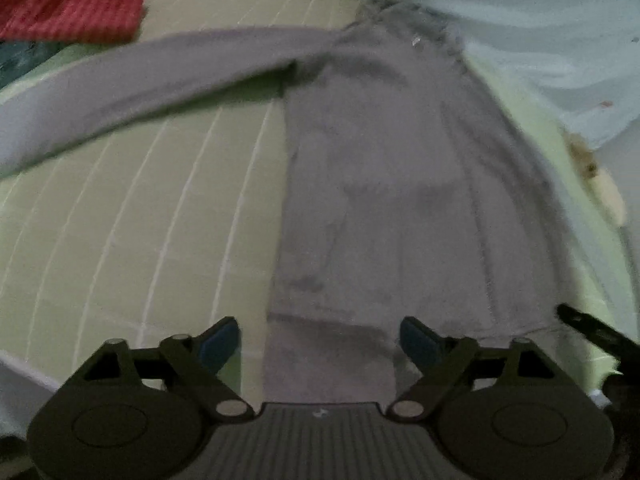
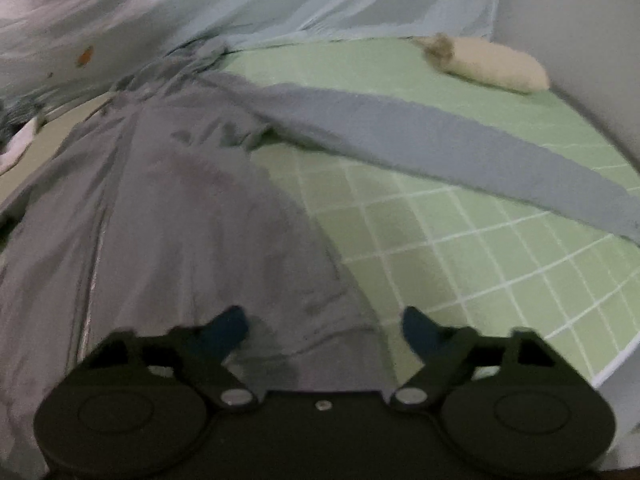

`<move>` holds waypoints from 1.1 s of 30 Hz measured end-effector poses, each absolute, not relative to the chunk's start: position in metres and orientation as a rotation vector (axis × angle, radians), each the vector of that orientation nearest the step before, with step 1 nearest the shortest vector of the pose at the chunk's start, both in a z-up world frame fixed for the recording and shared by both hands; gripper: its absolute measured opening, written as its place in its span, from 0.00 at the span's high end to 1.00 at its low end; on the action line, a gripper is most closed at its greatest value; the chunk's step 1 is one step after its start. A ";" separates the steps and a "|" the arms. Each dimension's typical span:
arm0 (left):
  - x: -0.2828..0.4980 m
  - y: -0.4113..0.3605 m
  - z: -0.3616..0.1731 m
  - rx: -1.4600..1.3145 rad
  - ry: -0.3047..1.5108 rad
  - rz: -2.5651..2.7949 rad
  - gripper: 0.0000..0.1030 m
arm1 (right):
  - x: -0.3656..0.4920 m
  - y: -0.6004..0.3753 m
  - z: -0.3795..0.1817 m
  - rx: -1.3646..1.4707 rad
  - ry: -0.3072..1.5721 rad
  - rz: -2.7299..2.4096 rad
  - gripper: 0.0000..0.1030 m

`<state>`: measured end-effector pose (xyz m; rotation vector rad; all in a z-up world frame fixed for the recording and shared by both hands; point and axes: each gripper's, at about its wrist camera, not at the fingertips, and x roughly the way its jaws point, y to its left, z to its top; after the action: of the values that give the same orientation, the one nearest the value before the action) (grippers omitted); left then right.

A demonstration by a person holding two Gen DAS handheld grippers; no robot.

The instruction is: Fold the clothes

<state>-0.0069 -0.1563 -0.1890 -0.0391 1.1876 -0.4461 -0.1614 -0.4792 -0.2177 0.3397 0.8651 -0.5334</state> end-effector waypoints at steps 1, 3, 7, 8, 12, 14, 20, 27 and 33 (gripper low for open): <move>-0.011 -0.161 -0.189 -0.014 1.174 -0.429 0.30 | -0.163 -0.480 -0.217 0.341 0.862 -0.507 0.34; -0.018 -0.164 -0.188 -0.009 1.157 -0.410 0.46 | -0.164 -0.478 -0.215 0.318 0.867 -0.475 0.46; -0.027 -0.165 -0.184 -0.060 1.149 -0.374 0.91 | -0.173 -0.474 -0.205 0.292 0.861 -0.407 0.83; -0.030 -0.163 -0.177 -0.067 1.131 -0.354 0.93 | -0.176 -0.473 -0.200 0.297 0.854 -0.388 0.84; -0.036 -0.152 -0.163 -0.099 1.102 -0.266 0.93 | -0.188 -0.460 -0.184 0.270 0.830 -0.320 0.84; -0.031 -0.144 -0.178 -0.118 1.148 -0.185 0.93 | -0.186 -0.460 -0.197 0.282 0.900 -0.308 0.83; -0.036 -0.134 -0.174 -0.116 1.148 -0.188 0.84 | -0.181 -0.459 -0.197 0.257 0.940 -0.346 0.68; -0.034 -0.101 -0.162 -0.180 1.052 -0.160 0.22 | -0.158 -0.449 -0.185 0.177 0.856 -0.476 0.00; 0.000 -0.037 -0.152 -0.228 0.971 -0.031 0.14 | -0.111 -0.419 -0.187 0.153 0.853 -0.411 0.00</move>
<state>-0.0005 -0.0371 -0.1522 -0.2280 0.9708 -0.0307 -0.1109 -0.4191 -0.1872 0.1529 0.8532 -0.4107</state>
